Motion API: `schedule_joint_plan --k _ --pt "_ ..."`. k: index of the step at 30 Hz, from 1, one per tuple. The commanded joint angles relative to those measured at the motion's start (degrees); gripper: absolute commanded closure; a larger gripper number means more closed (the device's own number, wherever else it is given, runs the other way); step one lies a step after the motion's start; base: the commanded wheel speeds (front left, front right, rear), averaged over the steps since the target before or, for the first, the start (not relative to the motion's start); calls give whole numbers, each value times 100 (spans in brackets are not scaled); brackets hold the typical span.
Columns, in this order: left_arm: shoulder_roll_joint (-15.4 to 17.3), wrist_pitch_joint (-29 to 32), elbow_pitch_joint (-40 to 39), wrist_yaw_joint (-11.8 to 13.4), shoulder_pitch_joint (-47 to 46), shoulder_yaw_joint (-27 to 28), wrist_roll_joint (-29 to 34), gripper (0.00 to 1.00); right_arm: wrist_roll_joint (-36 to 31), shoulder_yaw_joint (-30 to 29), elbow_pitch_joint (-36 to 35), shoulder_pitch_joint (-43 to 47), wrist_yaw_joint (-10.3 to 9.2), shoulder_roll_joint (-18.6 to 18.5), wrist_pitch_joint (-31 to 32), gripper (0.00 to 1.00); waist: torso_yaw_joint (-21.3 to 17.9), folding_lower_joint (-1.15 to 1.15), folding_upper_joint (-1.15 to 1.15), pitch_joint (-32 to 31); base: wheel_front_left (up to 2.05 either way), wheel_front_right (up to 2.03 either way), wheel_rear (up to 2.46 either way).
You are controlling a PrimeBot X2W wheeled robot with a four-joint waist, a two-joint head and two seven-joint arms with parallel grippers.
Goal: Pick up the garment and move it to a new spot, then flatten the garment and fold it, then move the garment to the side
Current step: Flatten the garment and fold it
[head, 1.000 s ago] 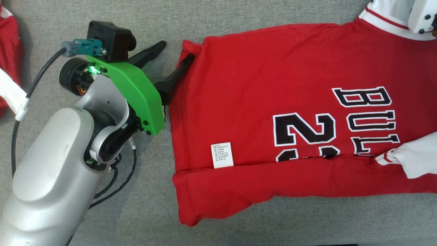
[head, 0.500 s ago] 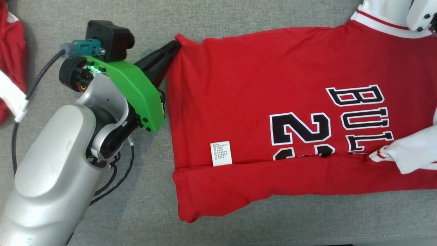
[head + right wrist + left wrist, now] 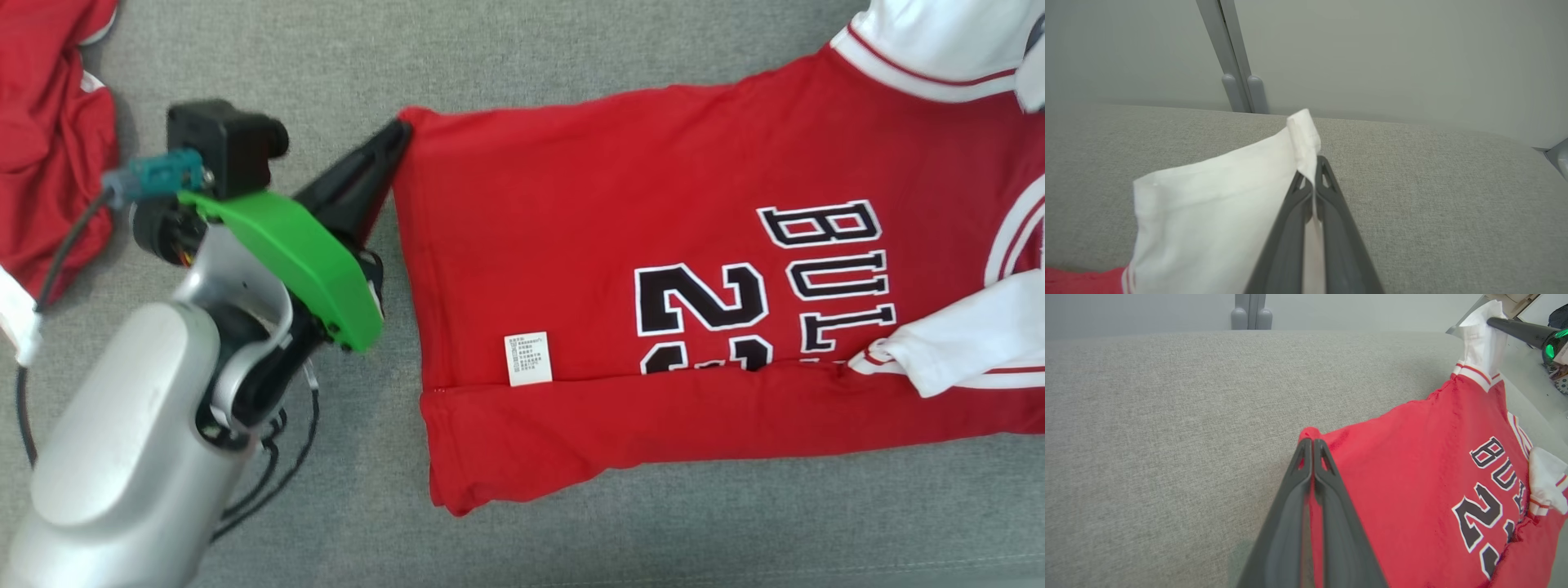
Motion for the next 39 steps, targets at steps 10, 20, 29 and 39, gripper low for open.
schedule_joint_plan --k 10,20,29,39 --pt "154 -378 -802 368 1470 113 -263 100 691 -567 -1374 2125 -2 -230 -181 100 -226 0 0 -685 0 0 0" --pt "213 -597 -1218 846 2575 175 -350 100 715 -800 -2046 3813 -1 110 64 100 -462 0 0 -861 0 0 0" --pt "355 -1182 -1134 1234 3230 91 303 0 527 -1080 -2234 4216 -5 310 680 0 -542 0 0 -981 0 0 0" --pt "-181 -3186 -511 1780 3378 140 1523 0 -247 -1460 -1701 3471 -5 744 1423 0 -335 0 0 -774 0 0 0"
